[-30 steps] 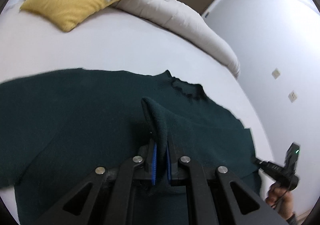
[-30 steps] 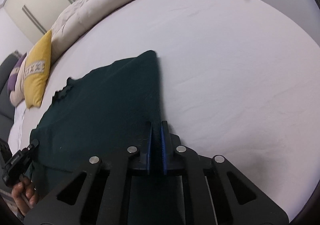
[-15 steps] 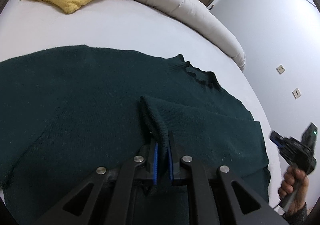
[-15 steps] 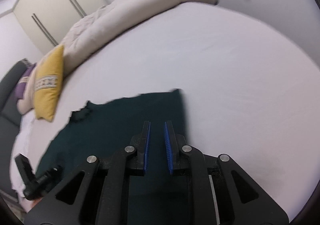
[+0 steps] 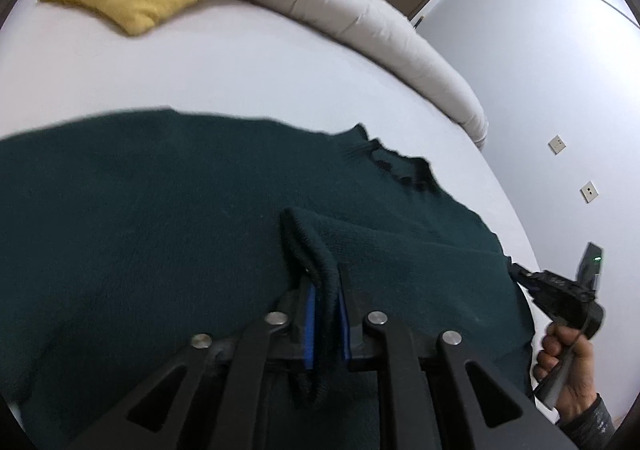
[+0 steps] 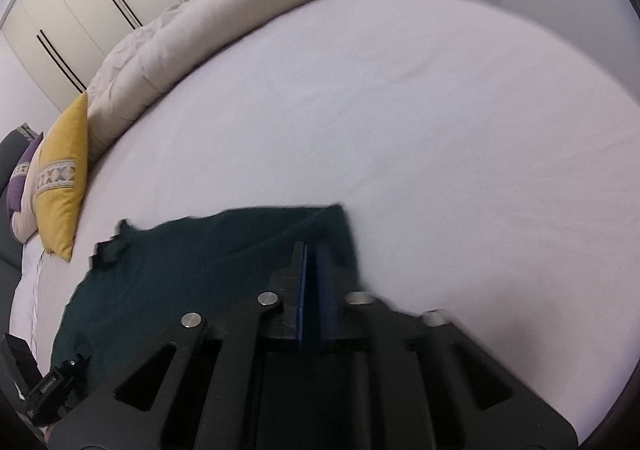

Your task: Fold small clothes

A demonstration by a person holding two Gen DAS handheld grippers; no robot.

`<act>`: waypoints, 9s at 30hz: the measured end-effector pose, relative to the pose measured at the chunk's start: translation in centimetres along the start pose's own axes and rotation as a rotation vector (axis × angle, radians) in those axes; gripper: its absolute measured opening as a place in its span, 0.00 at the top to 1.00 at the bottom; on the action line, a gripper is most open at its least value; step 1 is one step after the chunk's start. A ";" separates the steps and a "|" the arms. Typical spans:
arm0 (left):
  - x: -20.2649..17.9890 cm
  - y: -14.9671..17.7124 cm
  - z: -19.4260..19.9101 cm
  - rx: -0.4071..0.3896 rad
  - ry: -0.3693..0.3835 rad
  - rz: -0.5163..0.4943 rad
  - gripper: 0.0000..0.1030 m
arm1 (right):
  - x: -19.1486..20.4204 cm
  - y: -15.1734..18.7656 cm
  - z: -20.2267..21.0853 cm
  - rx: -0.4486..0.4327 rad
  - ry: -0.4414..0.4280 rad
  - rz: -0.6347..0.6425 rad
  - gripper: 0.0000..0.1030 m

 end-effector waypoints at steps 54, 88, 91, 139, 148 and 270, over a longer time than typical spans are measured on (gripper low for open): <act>-7.8 8.1 4.1 0.059 -0.033 -0.093 0.59 | 4.4 21.2 8.9 0.057 -0.214 0.176 0.37; 8.7 2.5 14.2 -0.153 -0.217 0.150 0.35 | 17.0 7.4 -2.1 0.183 -0.088 0.389 0.94; 8.7 1.0 11.8 -0.098 -0.245 0.144 0.35 | 12.9 6.5 -6.2 0.269 -0.100 0.263 0.94; 6.0 2.3 9.1 -0.043 -0.389 0.041 0.67 | 7.5 11.7 2.3 0.141 -0.114 0.204 0.80; 5.4 12.6 18.0 -0.063 -0.252 0.030 0.38 | -0.1 19.8 13.9 0.070 -0.196 0.192 0.32; 10.6 -6.1 5.4 0.012 0.171 0.353 0.52 | 1.0 -8.6 -7.1 0.156 -0.369 -0.227 0.89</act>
Point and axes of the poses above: each gripper's, at about its wrist camera, not at the fingertips, and z roughly against the way its jaws point, x to its left, y to its underside, the point moved 2 cm from there along -z, roughly the way its jaws point, and after that the axes turned 14 degrees about x, right-handed, at the moved point
